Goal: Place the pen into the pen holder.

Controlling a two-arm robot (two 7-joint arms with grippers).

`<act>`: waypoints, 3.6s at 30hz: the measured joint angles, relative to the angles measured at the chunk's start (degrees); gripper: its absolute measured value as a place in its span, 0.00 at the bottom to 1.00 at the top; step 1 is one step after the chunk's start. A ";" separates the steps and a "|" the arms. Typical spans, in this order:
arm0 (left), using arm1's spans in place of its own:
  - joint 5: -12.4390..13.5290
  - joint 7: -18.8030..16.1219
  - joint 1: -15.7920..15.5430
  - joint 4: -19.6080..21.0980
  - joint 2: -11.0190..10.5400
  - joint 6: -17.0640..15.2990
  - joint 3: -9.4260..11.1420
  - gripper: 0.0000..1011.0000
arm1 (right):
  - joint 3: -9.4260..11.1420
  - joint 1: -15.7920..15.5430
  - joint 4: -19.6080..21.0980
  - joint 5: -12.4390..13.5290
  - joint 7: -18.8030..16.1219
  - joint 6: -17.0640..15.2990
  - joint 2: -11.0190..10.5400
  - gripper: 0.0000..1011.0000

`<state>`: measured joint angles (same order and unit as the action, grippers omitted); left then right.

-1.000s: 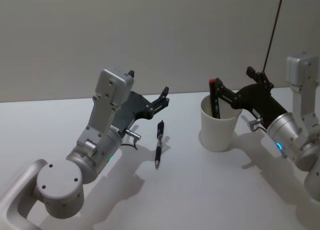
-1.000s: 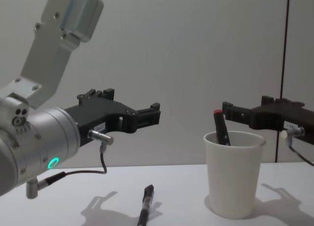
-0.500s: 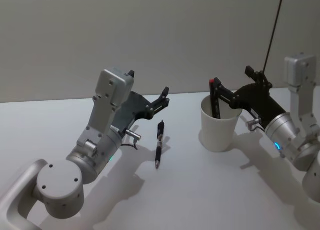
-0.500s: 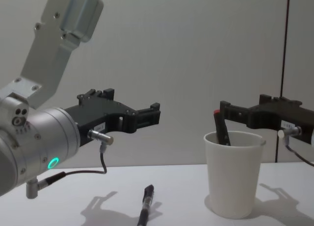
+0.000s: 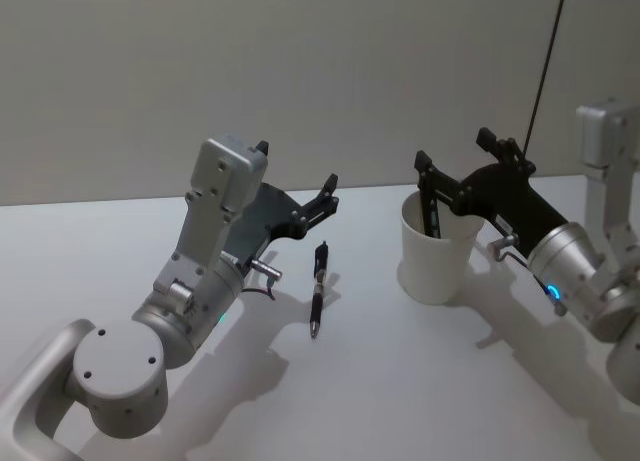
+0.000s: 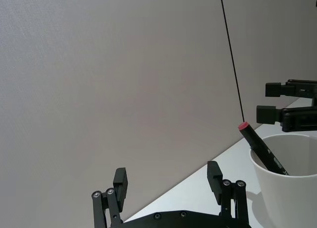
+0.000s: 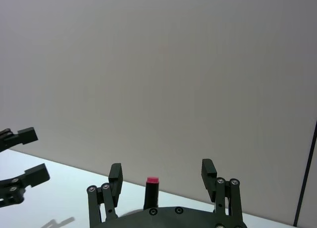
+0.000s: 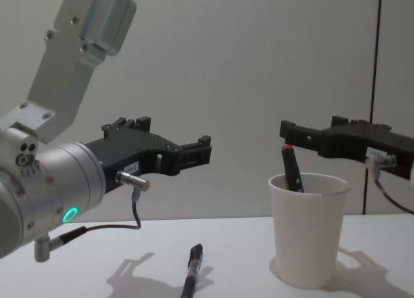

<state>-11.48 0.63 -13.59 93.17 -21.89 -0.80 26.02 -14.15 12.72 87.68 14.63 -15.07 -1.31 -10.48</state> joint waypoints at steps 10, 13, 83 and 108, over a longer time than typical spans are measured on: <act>0.00 0.00 0.00 0.00 0.00 0.00 0.00 0.99 | 2.35 -2.96 4.30 6.63 -2.77 -3.89 -3.49 0.99; 0.00 0.00 0.00 0.00 0.00 0.00 0.00 0.99 | 3.48 -4.30 5.66 8.65 -2.90 -4.64 -5.02 0.99; -8.56 -2.16 2.25 2.50 1.17 -11.88 0.16 0.99 | 12.13 -13.85 14.35 18.10 2.03 -5.57 -15.62 0.99; -5.40 -3.14 4.04 0.18 2.56 -14.29 1.90 0.99 | 12.13 -13.88 14.34 18.10 2.02 -5.57 -15.66 0.99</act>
<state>-16.88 -2.52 -9.55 93.36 -19.33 -15.09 27.92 -2.02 -1.16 102.02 32.73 -13.05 -6.88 -26.13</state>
